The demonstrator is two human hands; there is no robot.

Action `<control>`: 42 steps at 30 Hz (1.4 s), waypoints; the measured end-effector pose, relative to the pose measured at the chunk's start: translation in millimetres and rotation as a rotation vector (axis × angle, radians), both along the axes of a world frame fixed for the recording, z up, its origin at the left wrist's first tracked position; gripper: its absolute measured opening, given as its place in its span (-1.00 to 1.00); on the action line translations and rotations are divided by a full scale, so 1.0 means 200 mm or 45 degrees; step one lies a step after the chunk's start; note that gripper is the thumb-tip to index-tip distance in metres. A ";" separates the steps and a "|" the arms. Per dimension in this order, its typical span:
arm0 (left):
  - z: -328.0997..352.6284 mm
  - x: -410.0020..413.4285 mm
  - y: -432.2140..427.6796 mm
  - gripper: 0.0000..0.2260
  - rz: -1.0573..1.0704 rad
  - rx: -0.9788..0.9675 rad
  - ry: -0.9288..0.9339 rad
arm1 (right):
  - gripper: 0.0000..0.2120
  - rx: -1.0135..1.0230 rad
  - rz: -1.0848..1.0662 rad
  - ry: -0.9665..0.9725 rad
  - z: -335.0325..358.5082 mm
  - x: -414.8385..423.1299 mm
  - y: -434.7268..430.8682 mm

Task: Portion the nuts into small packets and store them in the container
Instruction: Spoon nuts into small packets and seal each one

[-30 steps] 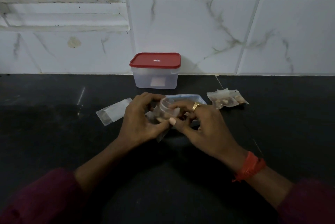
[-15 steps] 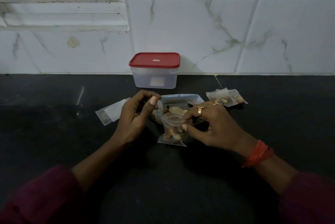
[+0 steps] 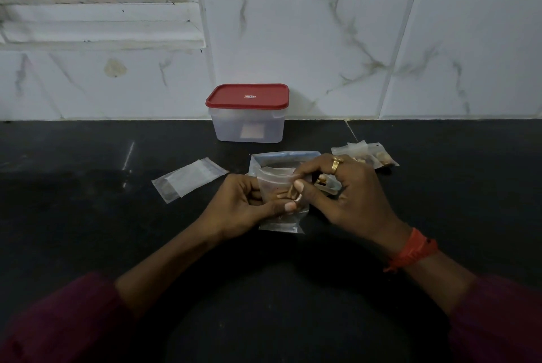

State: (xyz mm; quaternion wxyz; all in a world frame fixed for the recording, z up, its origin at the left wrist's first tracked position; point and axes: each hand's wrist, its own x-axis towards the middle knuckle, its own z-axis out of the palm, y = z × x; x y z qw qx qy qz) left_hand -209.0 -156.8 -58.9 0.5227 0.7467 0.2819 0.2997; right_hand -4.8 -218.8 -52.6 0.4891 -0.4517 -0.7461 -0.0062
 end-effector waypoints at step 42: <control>0.02 -0.02 0.01 -0.69 0.060 -0.144 -0.074 | -0.90 -0.345 -0.021 0.222 -0.01 0.01 0.01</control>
